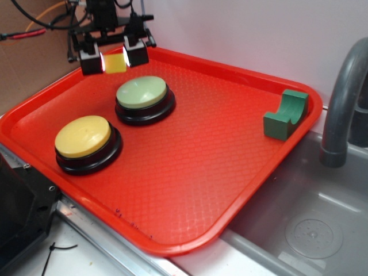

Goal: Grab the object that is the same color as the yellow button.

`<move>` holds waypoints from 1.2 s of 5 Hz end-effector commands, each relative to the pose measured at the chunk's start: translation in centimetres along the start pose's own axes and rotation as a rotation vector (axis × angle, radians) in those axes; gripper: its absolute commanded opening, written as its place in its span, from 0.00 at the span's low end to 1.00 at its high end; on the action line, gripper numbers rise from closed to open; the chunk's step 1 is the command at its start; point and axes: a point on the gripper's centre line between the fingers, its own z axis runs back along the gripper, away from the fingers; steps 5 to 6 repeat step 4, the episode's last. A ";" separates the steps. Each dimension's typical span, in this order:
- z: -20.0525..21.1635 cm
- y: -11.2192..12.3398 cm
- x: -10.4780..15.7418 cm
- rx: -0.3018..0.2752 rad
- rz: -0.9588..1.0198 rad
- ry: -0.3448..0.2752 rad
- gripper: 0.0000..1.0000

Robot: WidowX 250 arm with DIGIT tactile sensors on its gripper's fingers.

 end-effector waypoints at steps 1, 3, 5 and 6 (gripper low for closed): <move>10.4 -0.2 -6.5 -0.178 -0.511 -0.059 0.00; 11.8 0.7 -10.4 -0.148 -0.785 -0.057 0.00; 11.1 0.7 -10.0 -0.118 -0.798 -0.062 0.00; 11.1 0.7 -10.0 -0.118 -0.798 -0.062 0.00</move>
